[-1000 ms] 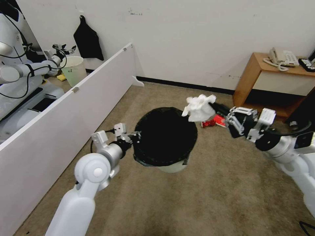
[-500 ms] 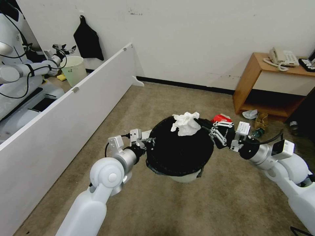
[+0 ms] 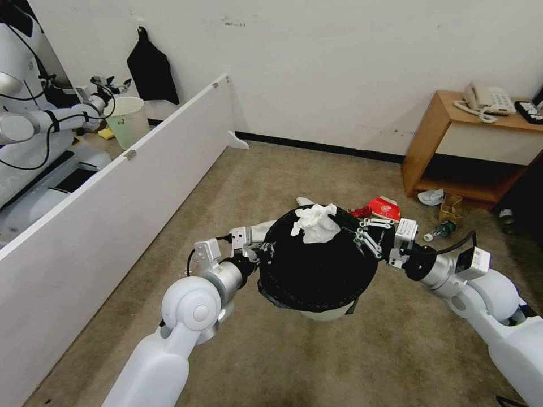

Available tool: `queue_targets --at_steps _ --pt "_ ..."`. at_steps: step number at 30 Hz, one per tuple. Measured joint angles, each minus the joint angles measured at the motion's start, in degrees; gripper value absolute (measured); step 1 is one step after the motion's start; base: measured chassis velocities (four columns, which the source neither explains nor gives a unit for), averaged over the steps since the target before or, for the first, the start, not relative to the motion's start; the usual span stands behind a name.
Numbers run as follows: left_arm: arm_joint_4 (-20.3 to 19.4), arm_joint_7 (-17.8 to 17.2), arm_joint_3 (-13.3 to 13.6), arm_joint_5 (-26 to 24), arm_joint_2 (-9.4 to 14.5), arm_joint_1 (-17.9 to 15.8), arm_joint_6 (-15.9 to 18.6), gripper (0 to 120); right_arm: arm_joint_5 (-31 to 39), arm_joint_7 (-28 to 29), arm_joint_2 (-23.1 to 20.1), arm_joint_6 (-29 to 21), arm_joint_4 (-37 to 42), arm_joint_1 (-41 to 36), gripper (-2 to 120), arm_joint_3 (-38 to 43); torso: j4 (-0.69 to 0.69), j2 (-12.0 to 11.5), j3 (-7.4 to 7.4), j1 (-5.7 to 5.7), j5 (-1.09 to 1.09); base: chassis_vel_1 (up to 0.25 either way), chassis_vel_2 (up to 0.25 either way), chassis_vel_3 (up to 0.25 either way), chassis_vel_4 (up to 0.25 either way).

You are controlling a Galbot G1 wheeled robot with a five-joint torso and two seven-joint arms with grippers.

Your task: Pick up the trash bin, then pick up the garbage from the floor and place it into the trash bin.

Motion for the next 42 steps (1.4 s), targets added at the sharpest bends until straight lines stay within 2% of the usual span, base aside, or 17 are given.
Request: queue_targets --at_steps 2,7,11,13,14,15,19,20,21,22,24,25,27,30,33,35,42 --pt "-0.1 0.0 0.0 0.1 0.0 0.0 0.0 4 -0.4 0.2 0.1 0.0 0.0 -0.1 1 0.0 0.00 0.0 0.00 0.00 0.00 0.000 0.000 0.000 0.000" --pt "-0.7 0.1 -0.3 0.2 0.1 0.5 0.0 4 -1.6 0.8 0.6 0.0 -0.4 -0.3 23 -0.1 0.00 0.0 0.00 0.00 0.00 0.000 0.000 0.000 0.000" --pt "-0.9 0.1 -0.4 0.3 0.1 0.6 0.0 4 -1.8 0.8 0.7 0.1 -0.5 -0.4 32 -0.1 0.00 0.0 0.00 0.00 0.00 0.000 0.000 0.000 0.000" --pt "-1.0 0.1 -0.6 0.4 0.1 0.8 -0.1 4 -1.8 0.9 0.9 0.2 -0.6 -0.4 42 -0.1 0.00 0.0 0.00 0.00 0.00 0.000 0.000 0.000 0.000" --pt "-1.0 0.1 -0.6 0.4 0.1 0.8 -0.1 4 -1.8 0.9 0.9 0.2 -0.6 -0.4 42 -0.1 0.00 0.0 0.00 0.00 0.00 0.000 0.000 0.000 0.000" --pt "-1.2 0.2 -0.7 0.4 0.1 0.8 -0.1 4 -1.8 0.9 1.1 0.2 -0.7 -0.4 51 0.0 0.00 0.0 0.00 0.00 0.00 0.000 0.000 0.000 0.000" --pt "-1.4 0.2 -0.8 0.5 0.2 0.9 -0.1 4 -1.8 0.9 1.5 0.4 -0.8 -0.4 64 0.3 0.00 0.0 0.00 0.00 0.00 0.000 0.000 0.000 0.000" --pt "-1.4 0.2 -0.8 0.5 0.2 0.9 -0.1 4 -1.8 0.9 1.5 0.4 -0.8 -0.4 64 0.3 0.00 0.0 0.00 0.00 0.00 0.000 0.000 0.000 0.000" --pt "-1.4 0.2 -0.8 0.5 0.2 0.9 -0.1 4 -1.8 0.9 1.6 0.4 -0.9 -0.4 71 0.3 0.00 0.0 0.00 0.00 0.00 0.000 0.000 0.000 0.000" --pt "-1.4 0.2 -0.8 0.5 0.2 0.9 -0.1 4 -1.8 0.9 1.6 0.4 -0.9 -0.4 71 0.3 0.00 0.0 0.00 0.00 0.00 0.000 0.000 0.000 0.000" --pt "-1.5 0.2 -0.8 0.8 0.2 1.1 -0.1 4 -1.8 0.9 1.8 0.5 -0.9 -0.4 84 0.4 0.00 0.0 0.00 0.00 0.00 0.000 0.000 0.000 0.000" --pt "-1.5 0.2 -0.8 0.8 0.2 1.1 -0.1 4 -1.8 0.9 1.8 0.5 -0.9 -0.4 84 0.4 0.00 0.0 0.00 0.00 0.00 0.000 0.000 0.000 0.000" --pt "-1.6 0.0 -0.9 1.2 0.1 1.2 -0.2 4 -1.8 0.9 2.1 0.6 -0.7 -0.3 93 0.8 0.00 0.0 0.00 0.00 0.00 0.000 0.000 0.000 0.000" --pt "-1.8 -0.1 -1.0 1.7 0.0 1.3 -0.4 4 -1.7 1.1 2.2 0.6 -0.3 -0.2 97 1.3 -0.01 0.0 0.00 0.00 0.00 0.000 0.000 0.000 0.000" --pt "-2.7 -0.2 -2.3 4.7 -0.2 1.6 -1.3 4 -0.4 3.0 2.6 0.6 1.6 0.4 100 3.5 0.00 0.0 0.00 0.00 0.00 0.000 0.000 0.000 0.000" --pt "-3.3 -0.2 -4.1 7.6 -0.4 1.7 -2.0 4 1.2 5.8 2.6 0.1 3.9 0.9 100 6.5 0.00 0.0 0.00 0.00 -0.01 0.000 0.000 0.000 0.000" --pt "-5.2 0.0 -8.1 8.2 -0.4 2.1 -2.6 4 4.1 13.4 2.8 -0.8 6.9 0.4 100 14.1 0.00 0.0 0.00 0.00 -0.01 0.000 0.000 0.000 0.000"
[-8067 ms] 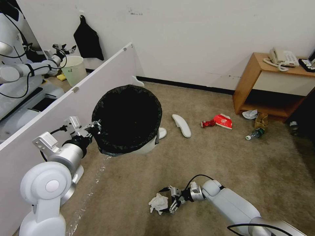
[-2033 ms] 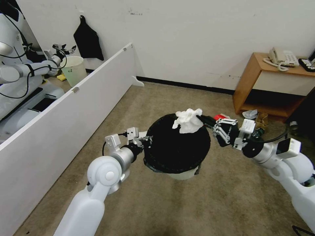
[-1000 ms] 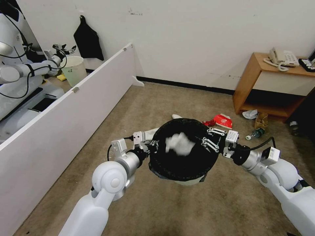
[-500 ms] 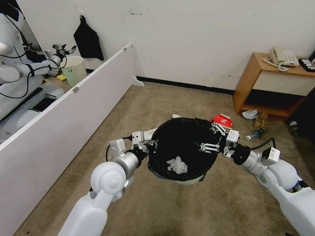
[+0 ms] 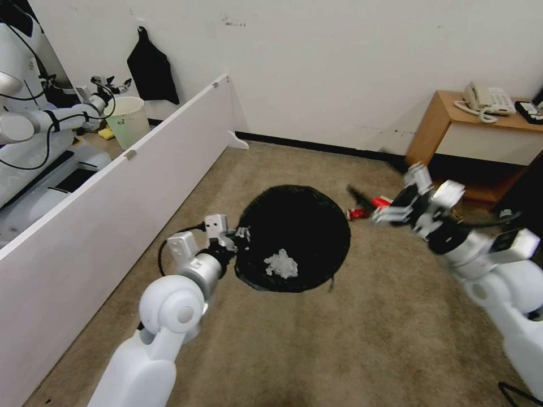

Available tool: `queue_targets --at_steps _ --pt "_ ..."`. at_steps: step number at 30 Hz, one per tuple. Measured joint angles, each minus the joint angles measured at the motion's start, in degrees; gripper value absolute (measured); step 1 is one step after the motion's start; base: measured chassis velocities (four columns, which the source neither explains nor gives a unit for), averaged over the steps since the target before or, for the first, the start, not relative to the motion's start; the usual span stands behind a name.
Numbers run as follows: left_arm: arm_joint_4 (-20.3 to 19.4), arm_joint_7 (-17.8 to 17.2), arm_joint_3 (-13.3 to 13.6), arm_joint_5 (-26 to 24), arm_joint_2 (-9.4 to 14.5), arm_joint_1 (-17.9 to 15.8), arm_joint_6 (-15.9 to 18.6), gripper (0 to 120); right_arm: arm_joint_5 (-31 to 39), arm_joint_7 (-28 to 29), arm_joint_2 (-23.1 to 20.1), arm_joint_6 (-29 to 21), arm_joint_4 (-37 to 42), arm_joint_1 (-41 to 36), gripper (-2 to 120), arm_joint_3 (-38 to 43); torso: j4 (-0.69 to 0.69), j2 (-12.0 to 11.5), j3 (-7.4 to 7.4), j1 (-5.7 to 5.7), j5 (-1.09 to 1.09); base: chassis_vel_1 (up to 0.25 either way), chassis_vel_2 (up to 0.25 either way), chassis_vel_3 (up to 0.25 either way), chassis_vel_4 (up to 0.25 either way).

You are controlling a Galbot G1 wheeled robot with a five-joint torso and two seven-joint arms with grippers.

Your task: Pick up the trash bin, then pick up the garbage from the floor and place it into the trash bin.

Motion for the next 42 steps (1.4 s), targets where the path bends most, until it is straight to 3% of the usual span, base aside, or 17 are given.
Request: queue_targets --at_steps 8,10,13,15,20,24,42 --pt "-1.1 0.5 -2.8 0.4 -0.5 -0.2 -0.9 4 -1.2 9.7 1.5 -0.1 -0.3 -2.0 100 3.0 0.00 0.0 0.00 0.00 0.01 0.000 0.000 0.000 0.000" --pt "-1.6 1.1 -3.7 0.9 -0.5 -0.1 -1.4 4 -3.4 19.4 2.7 -3.8 0.6 -2.9 100 2.7 0.00 0.0 0.00 0.00 0.00 0.000 0.000 0.000 0.000" --pt "-1.8 1.2 -4.0 1.1 -0.5 0.1 -1.7 4 -3.8 23.2 3.1 -4.9 0.8 -3.1 100 2.2 0.00 0.0 0.00 0.00 0.01 0.000 0.000 0.000 0.000" --pt "-2.3 1.6 -4.7 1.9 -0.4 0.5 -2.4 4 -4.3 31.7 4.0 -8.1 1.4 -3.4 100 0.8 0.00 0.0 0.00 0.00 0.00 0.000 0.000 0.000 0.000" --pt "-3.2 2.3 -5.9 2.6 0.1 0.9 -3.0 4 -6.3 38.0 5.0 -11.4 1.6 -3.9 100 -0.1 0.00 0.0 0.00 0.00 0.01 0.000 0.000 0.000 0.000" --pt "-3.8 2.6 -6.7 2.8 0.5 1.1 -3.2 4 -8.1 40.7 6.0 -12.2 1.2 -4.4 100 -0.7 0.00 0.0 0.00 0.00 0.01 0.000 0.000 0.000 0.000" --pt "-4.0 4.2 -7.5 5.9 0.2 1.0 -4.4 4 -12.0 39.4 7.9 -11.3 -0.1 -5.7 100 -0.8 0.00 0.0 0.00 0.00 0.01 0.000 0.000 0.000 0.000"
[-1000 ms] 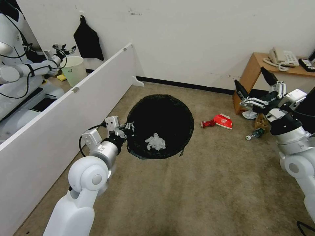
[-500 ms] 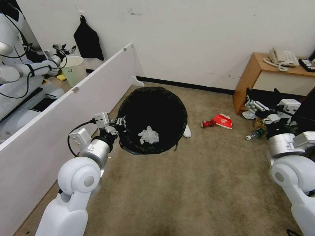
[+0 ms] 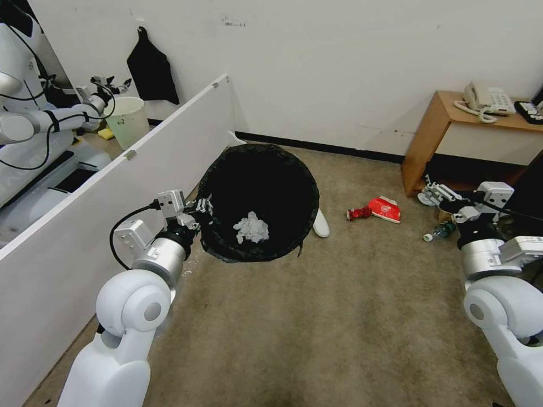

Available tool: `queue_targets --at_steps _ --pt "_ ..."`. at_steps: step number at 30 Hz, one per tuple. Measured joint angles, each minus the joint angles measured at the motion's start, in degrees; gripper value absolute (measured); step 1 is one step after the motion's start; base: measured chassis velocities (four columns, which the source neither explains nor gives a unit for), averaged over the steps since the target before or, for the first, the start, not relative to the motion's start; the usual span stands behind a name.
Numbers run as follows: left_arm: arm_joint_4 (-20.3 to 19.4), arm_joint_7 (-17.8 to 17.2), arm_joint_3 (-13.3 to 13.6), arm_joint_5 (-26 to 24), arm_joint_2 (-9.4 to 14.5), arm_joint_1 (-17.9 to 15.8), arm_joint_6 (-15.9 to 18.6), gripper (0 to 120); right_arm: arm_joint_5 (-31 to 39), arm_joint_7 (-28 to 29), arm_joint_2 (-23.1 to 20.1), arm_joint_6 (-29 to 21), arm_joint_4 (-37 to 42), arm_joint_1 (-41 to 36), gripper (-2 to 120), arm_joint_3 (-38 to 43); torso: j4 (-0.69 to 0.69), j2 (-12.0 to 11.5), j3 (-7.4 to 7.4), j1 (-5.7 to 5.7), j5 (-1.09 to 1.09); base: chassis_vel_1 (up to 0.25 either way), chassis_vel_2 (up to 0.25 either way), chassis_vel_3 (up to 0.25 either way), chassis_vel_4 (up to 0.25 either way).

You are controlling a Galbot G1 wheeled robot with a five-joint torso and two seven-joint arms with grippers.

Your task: Pick up the trash bin, then pick up the garbage from the floor and place it into the trash bin.

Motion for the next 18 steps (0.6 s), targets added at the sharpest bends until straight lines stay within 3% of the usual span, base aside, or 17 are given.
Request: queue_targets --at_steps 18 --pt "0.0 0.1 -0.4 0.1 -0.7 0.1 0.0 4 -0.8 -1.1 0.6 1.2 -1.2 0.7 100 -0.1 0.00 0.0 -0.01 0.00 0.00 -0.007 0.009 0.012 -0.009"
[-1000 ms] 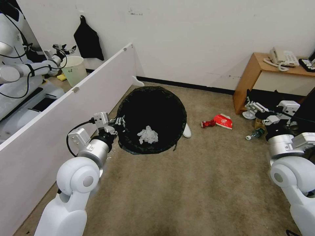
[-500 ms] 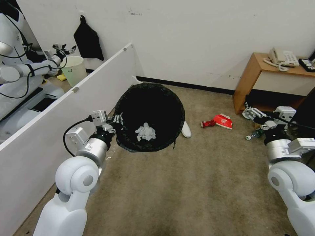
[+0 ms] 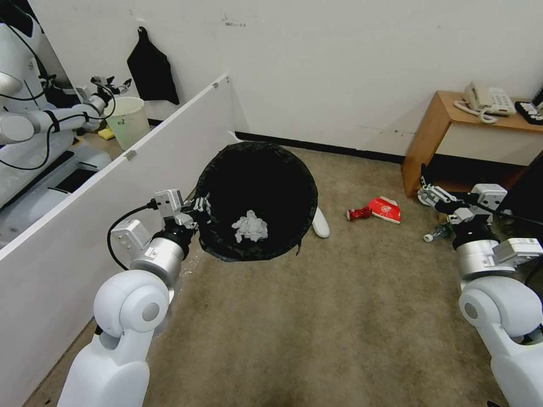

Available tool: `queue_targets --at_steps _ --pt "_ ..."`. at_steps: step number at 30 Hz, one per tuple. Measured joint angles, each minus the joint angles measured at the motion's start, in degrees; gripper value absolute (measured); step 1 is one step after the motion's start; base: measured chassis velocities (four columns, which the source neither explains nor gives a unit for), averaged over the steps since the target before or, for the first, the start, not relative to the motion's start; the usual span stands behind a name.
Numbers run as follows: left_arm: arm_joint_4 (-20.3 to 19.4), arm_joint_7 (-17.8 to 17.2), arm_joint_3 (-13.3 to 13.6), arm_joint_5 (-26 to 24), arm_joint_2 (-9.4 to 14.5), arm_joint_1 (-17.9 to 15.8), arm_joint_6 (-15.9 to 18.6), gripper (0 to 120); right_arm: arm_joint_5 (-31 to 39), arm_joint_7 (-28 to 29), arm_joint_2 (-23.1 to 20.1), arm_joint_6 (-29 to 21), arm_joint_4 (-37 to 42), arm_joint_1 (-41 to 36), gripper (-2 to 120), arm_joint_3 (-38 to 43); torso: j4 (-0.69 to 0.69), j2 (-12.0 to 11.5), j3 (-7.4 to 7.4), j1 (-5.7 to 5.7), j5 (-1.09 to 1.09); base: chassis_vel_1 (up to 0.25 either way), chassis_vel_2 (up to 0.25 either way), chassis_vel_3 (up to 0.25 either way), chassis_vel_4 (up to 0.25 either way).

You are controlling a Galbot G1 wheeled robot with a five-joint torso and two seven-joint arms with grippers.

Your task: Pick up the trash bin, then pick up the garbage from the floor and place it into the trash bin.

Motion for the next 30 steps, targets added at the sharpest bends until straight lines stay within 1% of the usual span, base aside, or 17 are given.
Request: queue_targets --at_steps 11,15,30 --pt "0.1 -0.1 -0.2 -0.1 0.0 0.0 0.0 4 -0.4 -0.5 0.2 0.6 -0.5 0.6 100 -0.3 0.02 0.0 0.02 0.01 0.00 -0.136 0.137 0.137 -0.136" --pt "0.4 -0.1 -0.1 -0.2 0.0 -0.1 0.0 4 -0.4 -0.8 0.3 0.8 -0.9 0.8 100 -0.3 0.00 0.0 0.01 0.01 0.00 -0.075 0.056 0.071 -0.074" --pt "2.0 -0.1 0.0 -0.2 -0.4 -1.1 -0.1 4 -1.1 -1.6 0.6 1.2 -2.7 1.8 100 -1.0 0.00 0.0 0.01 0.01 0.00 -0.065 0.069 0.073 -0.066"
